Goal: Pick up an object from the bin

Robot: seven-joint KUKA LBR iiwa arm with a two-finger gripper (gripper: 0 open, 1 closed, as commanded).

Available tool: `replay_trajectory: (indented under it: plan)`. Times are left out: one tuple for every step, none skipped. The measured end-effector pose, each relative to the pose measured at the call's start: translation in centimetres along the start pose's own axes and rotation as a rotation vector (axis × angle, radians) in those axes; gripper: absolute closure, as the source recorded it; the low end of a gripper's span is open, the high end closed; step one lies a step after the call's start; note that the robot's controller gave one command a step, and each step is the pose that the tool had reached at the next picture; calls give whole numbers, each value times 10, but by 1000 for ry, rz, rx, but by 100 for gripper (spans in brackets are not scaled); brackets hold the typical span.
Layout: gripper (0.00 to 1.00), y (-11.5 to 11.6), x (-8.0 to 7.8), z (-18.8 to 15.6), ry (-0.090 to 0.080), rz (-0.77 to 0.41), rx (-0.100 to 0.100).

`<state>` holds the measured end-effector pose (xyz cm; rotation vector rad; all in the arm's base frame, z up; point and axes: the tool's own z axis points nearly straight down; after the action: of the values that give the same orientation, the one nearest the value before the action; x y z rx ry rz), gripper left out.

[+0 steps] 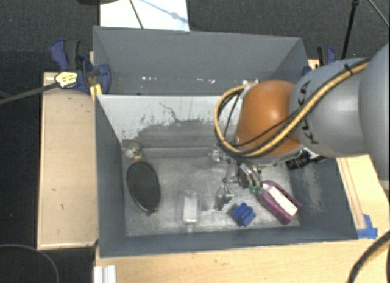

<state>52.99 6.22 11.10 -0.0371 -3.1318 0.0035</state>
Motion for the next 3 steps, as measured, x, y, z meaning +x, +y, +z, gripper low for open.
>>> replay_trajectory:
  plan:
    - [0,-86,44,-44,-10,162,0]
    - [0,-100,41,41,-17,-137,-2]
    - [0,-69,40,39,-20,-287,0]
